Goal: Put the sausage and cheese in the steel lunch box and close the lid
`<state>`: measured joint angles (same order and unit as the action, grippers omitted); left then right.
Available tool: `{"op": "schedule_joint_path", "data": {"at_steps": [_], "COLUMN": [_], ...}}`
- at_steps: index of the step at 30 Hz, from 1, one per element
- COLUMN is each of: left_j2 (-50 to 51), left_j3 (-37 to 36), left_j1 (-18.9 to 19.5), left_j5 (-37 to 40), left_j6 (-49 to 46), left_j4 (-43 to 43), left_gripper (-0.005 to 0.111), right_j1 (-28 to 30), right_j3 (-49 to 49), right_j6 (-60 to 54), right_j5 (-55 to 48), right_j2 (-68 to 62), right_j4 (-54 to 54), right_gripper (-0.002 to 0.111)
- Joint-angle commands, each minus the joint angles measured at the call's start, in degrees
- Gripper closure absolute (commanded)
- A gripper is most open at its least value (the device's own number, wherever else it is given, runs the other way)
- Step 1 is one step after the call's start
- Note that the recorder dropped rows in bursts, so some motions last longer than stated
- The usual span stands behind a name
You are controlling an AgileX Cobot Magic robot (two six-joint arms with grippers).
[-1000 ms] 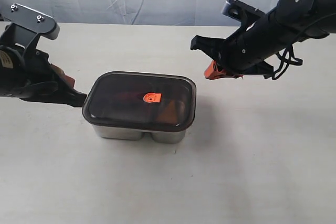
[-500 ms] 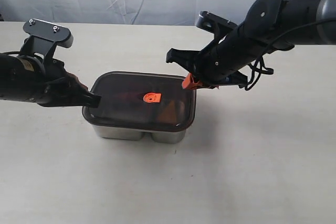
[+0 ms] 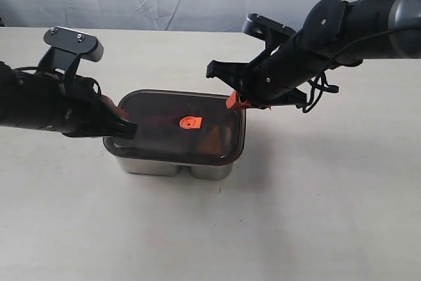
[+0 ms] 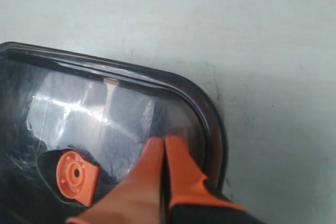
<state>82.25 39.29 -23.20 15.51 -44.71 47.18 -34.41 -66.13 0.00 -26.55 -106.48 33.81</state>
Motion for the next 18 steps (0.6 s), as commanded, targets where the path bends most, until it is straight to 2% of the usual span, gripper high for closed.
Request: {"op": "schedule_joint_path", "data": {"at_steps": [1,18], "left_j2": [3.2,9.7], "left_j3": [0.2,0.2], "left_j1": [0.2,0.2], "left_j5": [-0.1,-1.5], "left_j6": [-2.0,-2.2], "left_j4": [2.3,2.3], "left_gripper": [0.107,0.107], "right_j1": [0.0,0.0], "right_j3": [-0.5,-0.5], "right_j6": [-0.4,-0.4], "right_j5": [1.4,2.0], "right_j2": [-0.1,-6.9], "right_j4": [0.2,1.4], "right_gripper": [0.108,0.108]}}
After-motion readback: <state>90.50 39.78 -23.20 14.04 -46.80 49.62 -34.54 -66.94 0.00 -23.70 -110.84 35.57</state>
